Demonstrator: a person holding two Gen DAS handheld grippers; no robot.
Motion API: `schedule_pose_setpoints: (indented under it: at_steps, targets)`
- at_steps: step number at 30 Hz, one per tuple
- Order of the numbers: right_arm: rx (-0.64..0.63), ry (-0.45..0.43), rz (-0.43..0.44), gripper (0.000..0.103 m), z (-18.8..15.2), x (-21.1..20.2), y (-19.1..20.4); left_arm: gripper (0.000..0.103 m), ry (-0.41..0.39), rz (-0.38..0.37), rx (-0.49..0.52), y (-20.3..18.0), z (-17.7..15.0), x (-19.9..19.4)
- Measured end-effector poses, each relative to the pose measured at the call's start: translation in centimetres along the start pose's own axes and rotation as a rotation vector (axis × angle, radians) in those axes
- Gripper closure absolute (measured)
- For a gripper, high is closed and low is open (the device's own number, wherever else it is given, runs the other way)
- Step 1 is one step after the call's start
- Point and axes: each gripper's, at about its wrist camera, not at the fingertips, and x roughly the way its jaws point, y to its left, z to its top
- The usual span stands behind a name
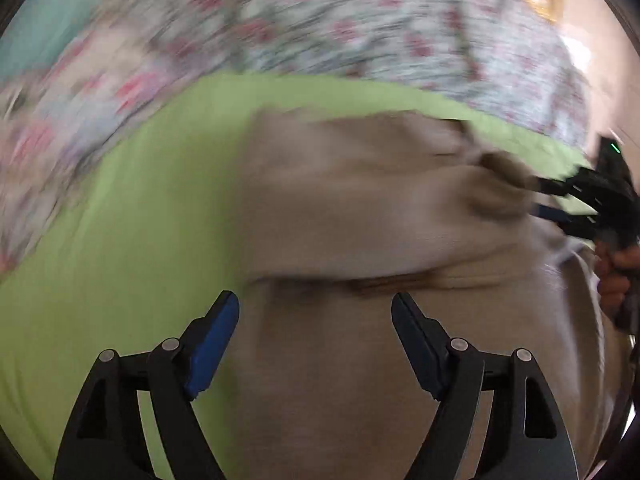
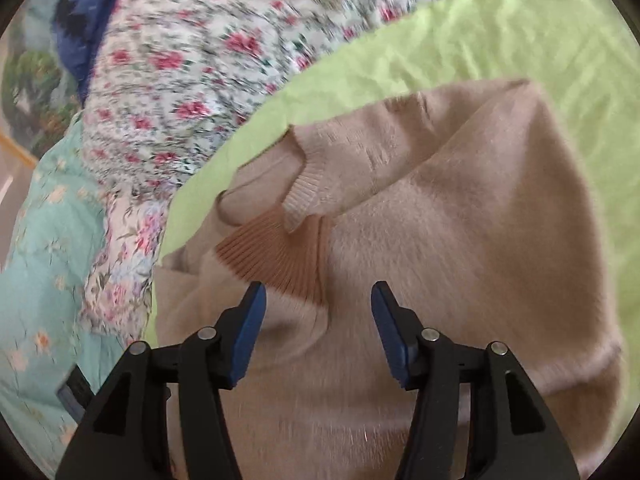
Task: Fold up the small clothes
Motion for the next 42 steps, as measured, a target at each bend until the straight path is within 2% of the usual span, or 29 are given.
schedule_pose_setpoints:
  at_steps: [2, 4, 5, 7, 9, 10, 11, 14, 16, 18, 21, 23, 25, 27, 29, 32, 34, 37, 39, 41, 42]
  targets:
    - [0.001, 0.023, 0.029, 0.047, 0.4, 1.7, 0.4, 0.025, 0.036, 0.046, -0.042, 1.3, 0.2, 1.3]
    - [-0.011, 0.042, 0.043, 0.07, 0.6, 3.2, 1.4, 0.025, 0.057, 0.063, -0.072, 1.7, 0.7, 2.5]
    - [-0.02, 0.052, 0.045, 0.092, 0.6, 3.5, 1.9, 0.025, 0.061, 0.075, -0.077, 1.6, 1.1, 2.9]
    - [-0.04, 0.022, 0.069, 0.092, 0.5, 2.7, 3.2, 0.026, 0.057, 0.111, -0.067, 0.8, 2.1, 3.4]
    - [-0.074, -0.091, 0.104, 0.092, 0.4, -0.9, 4.7, 0.033, 0.051, 0.175, -0.072, 0.4, 2.8, 3.8]
    - [-0.071, -0.137, 0.116, 0.092, 0.3, -2.5, 4.9, 0.039, 0.05, 0.244, -0.092, 0.6, 3.0, 3.9]
    - [-0.055, -0.194, 0.119, 0.092, 0.1, -4.6, 4.6, 0.038, 0.05, 0.266, -0.111, 0.9, 3.2, 3.6]
    - [0.009, -0.301, 0.025, 0.092, -1.0, -9.0, 1.7, 0.037, 0.032, 0.234, -0.19, 1.6, 2.5, 2.9]
    - [0.019, -0.278, -0.062, 0.092, -1.9, -9.2, 0.0, 0.037, 0.024, 0.264, -0.182, 1.1, 1.8, 2.6]
    - [0.04, -0.195, -0.122, 0.092, -3.0, -7.6, -1.9, 0.037, 0.021, 0.27, -0.188, 1.0, 1.4, 2.4]
    - [0.047, -0.09, -0.232, 0.084, -4.2, -5.5, -3.6, 0.035, 0.021, 0.239, -0.215, 1.3, 1.2, 2.2]
    - [0.051, -0.135, -0.259, 0.078, -4.6, -6.7, -3.3, 0.035, 0.02, 0.217, -0.232, 1.8, 1.0, 2.3]
    - [-0.006, -0.223, -0.312, 0.071, -4.9, -8.8, -0.9, 0.035, 0.013, 0.203, -0.246, 1.9, 0.8, 2.2]
    - [-0.104, -0.304, -0.298, 0.043, -5.0, -10.5, 2.2, 0.035, 0.003, 0.192, -0.262, 2.0, 0.6, 2.1]
    - [-0.195, -0.318, -0.227, 0.03, -4.5, -10.4, 5.2, 0.034, -0.011, 0.187, -0.277, 2.1, 0.4, 1.9]
    - [-0.303, -0.186, -0.053, 0.028, -2.7, -6.5, 9.8, 0.034, -0.032, 0.172, -0.308, 2.5, 0.1, 1.5]
    - [-0.355, -0.004, 0.14, 0.026, -1.2, -1.0, 12.7, 0.033, -0.037, 0.141, -0.342, 3.1, -0.2, 1.4]
    - [-0.389, 0.161, 0.208, 0.025, 0.5, 7.1, 16.2, 0.033, -0.051, 0.11, -0.365, 3.5, -0.4, 1.2]
    - [-0.379, 0.238, 0.223, 0.025, 1.4, 11.6, 17.9, 0.033, -0.057, 0.099, -0.371, 3.6, -0.5, 1.2]
    - [-0.383, 0.356, 0.224, 0.025, 1.7, 16.4, 19.2, 0.033, -0.061, 0.09, -0.376, 3.6, -0.6, 1.2]
    - [-0.385, 0.449, 0.238, 0.023, 1.5, 18.8, 19.9, 0.033, -0.063, 0.083, -0.38, 3.7, -0.6, 1.3]
